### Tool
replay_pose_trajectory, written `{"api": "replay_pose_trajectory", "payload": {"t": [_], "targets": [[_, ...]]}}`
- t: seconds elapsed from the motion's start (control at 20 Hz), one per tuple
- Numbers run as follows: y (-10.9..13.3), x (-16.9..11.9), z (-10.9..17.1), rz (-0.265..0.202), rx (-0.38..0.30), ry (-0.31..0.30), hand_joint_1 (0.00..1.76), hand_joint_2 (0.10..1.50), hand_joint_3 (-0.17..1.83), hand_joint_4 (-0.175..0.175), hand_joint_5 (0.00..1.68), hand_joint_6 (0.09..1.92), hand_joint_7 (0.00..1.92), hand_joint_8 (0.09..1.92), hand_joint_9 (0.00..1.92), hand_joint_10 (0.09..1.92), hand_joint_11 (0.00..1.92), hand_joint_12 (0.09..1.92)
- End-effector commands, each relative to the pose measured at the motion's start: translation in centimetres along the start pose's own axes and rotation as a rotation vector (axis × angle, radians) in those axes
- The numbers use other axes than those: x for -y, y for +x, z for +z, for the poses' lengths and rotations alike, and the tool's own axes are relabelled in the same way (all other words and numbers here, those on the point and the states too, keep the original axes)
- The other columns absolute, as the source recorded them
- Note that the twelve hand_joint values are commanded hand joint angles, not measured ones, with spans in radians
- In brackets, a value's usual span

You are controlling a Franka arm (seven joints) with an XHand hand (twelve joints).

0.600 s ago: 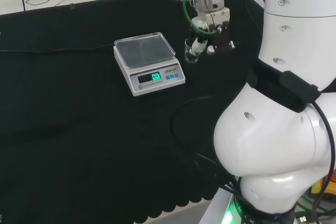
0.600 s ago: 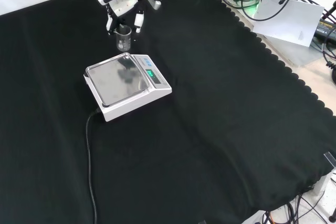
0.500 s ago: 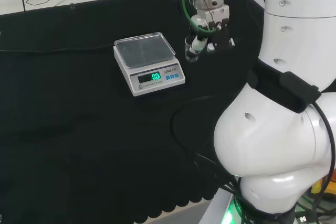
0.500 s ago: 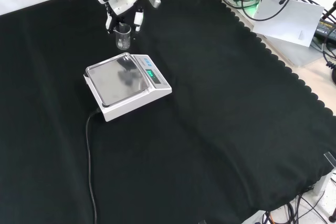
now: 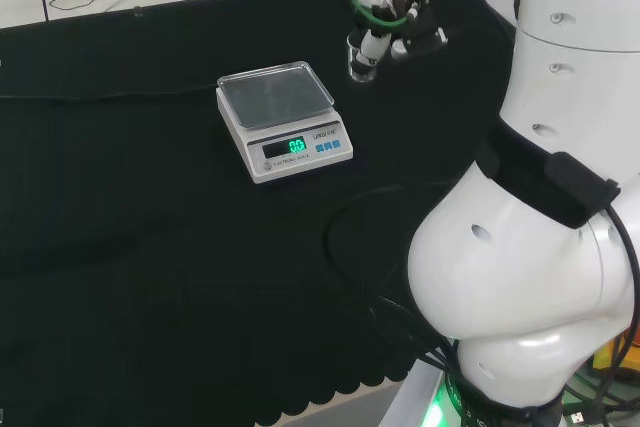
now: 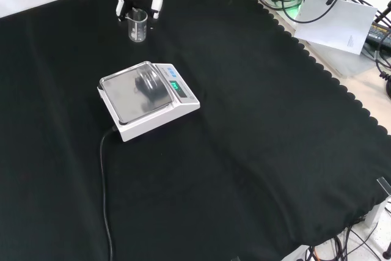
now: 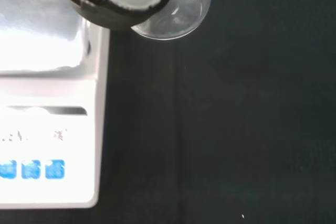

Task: Put the beaker on the electronic balance.

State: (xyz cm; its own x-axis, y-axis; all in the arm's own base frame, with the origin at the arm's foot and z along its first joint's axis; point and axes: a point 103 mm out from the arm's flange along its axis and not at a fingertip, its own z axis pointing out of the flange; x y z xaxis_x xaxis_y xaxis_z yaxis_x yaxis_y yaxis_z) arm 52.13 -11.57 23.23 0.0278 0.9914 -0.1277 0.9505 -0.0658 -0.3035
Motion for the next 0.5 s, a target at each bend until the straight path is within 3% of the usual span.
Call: {"api": "replay_pose_trajectory", "payload": {"t": [0.05, 0.5], "targets": [[2.2, -1.0, -1.8, -0.069, -0.038, 0.012, 1.12, 1.02, 0.11, -0.031, 1.08, 0.87, 1.30, 0.50, 1.46, 0.32, 1.38, 0.67], [7.7, -2.9, -1.5, -0.218, -0.079, 0.020, 1.12, 1.01, 0.12, -0.035, 1.08, 0.87, 1.30, 0.50, 1.46, 0.31, 1.38, 0.67]]}}
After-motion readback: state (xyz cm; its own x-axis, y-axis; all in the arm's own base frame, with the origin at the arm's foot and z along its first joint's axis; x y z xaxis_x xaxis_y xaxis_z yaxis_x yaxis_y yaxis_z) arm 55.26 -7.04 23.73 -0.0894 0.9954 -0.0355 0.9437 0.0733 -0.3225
